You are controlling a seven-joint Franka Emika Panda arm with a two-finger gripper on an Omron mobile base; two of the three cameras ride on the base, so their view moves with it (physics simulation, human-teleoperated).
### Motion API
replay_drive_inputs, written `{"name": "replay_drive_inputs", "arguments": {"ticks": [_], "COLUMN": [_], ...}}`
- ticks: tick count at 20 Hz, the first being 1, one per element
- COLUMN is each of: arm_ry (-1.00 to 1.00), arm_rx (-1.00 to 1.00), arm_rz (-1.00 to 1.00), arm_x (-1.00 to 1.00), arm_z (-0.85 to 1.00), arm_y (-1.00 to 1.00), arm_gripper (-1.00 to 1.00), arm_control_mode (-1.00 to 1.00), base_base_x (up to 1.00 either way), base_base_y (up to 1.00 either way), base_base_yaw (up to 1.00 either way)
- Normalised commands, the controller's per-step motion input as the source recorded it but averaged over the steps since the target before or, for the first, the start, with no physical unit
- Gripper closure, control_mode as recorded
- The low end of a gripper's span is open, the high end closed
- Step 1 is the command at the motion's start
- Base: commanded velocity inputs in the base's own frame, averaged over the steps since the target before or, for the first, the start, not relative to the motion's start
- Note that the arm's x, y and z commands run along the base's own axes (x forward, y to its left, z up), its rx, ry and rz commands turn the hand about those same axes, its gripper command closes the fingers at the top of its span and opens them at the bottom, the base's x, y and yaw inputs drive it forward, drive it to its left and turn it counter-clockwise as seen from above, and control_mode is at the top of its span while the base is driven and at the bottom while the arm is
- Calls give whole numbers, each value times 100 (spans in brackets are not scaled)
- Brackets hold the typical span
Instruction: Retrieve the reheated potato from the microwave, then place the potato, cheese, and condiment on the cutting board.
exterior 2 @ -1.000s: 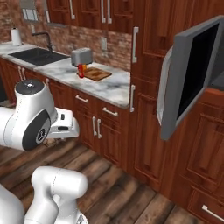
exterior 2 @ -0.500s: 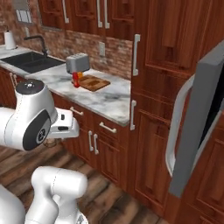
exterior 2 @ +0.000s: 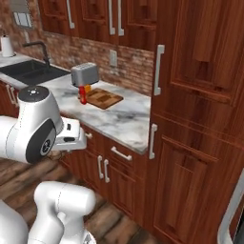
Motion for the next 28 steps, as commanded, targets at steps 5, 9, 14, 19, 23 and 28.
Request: {"name": "replay_drive_inputs", "arguments": {"ticks": [5, 9, 14, 19, 23, 28], "arm_ry": [0, 0, 0, 0, 0, 0], "arm_rx": [0, 0, 0, 0, 0, 0], "arm_rz": [0, 0, 0, 0, 0, 0], "arm_x": [0, 0, 0, 0, 0, 0], "arm_z": [0, 0, 0, 0, 0, 0], "arm_y": [0, 0, 0, 0, 0, 0], "arm_gripper": [100, 100, 100, 100, 100, 100], "arm_control_mode": [100, 100, 100, 100, 100, 100], "base_base_x": [71, 68, 66, 62, 58, 57], "base_base_y": [44, 46, 46, 44, 43, 44], "base_base_yaw": [-16, -25, -27, -32, -36, -33]}}
